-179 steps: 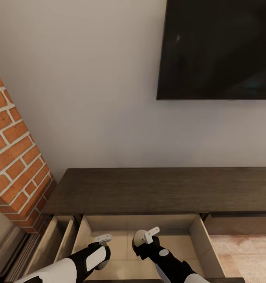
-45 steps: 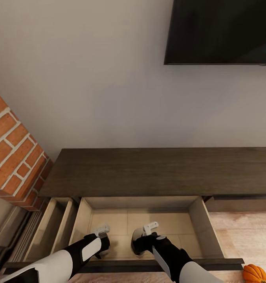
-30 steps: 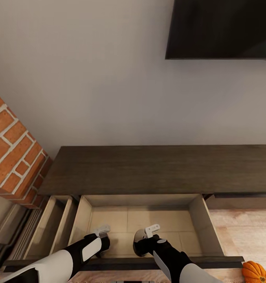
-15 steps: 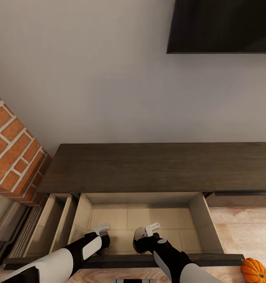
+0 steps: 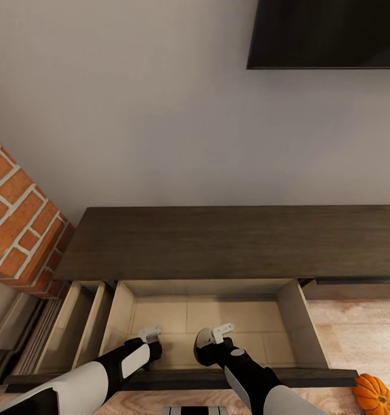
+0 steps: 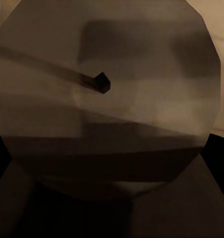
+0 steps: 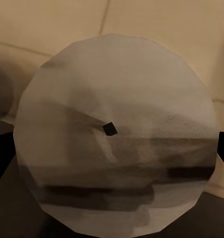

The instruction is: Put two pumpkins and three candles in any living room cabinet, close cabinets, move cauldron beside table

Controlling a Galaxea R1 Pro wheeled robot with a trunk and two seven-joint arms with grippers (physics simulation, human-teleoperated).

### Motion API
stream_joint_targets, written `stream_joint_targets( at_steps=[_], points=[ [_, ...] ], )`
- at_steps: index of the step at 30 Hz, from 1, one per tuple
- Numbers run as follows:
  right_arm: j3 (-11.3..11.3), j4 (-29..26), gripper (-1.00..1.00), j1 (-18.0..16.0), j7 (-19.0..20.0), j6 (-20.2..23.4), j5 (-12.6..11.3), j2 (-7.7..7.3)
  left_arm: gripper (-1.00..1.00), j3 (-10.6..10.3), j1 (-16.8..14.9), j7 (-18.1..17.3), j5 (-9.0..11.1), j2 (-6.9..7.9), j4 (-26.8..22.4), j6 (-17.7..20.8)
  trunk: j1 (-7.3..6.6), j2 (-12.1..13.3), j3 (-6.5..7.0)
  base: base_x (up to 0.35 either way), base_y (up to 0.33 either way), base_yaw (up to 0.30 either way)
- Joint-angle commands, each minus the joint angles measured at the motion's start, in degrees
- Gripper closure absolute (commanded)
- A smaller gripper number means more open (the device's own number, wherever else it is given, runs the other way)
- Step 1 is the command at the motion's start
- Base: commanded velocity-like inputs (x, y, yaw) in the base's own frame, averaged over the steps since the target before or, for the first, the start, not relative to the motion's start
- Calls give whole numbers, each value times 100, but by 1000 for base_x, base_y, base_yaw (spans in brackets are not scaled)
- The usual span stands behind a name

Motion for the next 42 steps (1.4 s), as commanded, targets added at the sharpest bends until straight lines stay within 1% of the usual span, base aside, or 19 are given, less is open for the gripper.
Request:
stream_joint_targets(
  at_steps=[1, 11, 16, 32, 37, 42],
  points=[
    [-1, -1, 100, 0, 4, 0, -3, 1, 100, 16, 27, -3, 126, 1, 3, 1, 0, 0, -10, 0, 0, 0],
    [-1, -15, 100, 0, 4, 0, -3, 3, 100, 16, -91, -4, 122, 4, 2, -1, 0, 0, -102, 0, 0, 0],
    [-1, -51, 100, -2, 4, 0, -3, 3, 100, 16, -209, -4, 123, 9, 2, 0, 0, 0, -147, 0, 0, 0],
    [-1, -251, 100, -1, 4, -7, -3, -14, 100, 16, -217, -4, 125, 1, 2, -37, 0, 0, -290, 0, 0, 6],
    [1, -266, 100, -1, 4, -189, -3, -7, 100, 16, -217, -6, 121, 1, -13, -50, 0, 0, -298, 0, 0, 11],
    [1, -265, 100, 0, -4, -242, -3, -6, 100, 16, -215, -4, 120, 1, -7, -183, 0, 0, -298, 0, 0, 0]
  ],
)
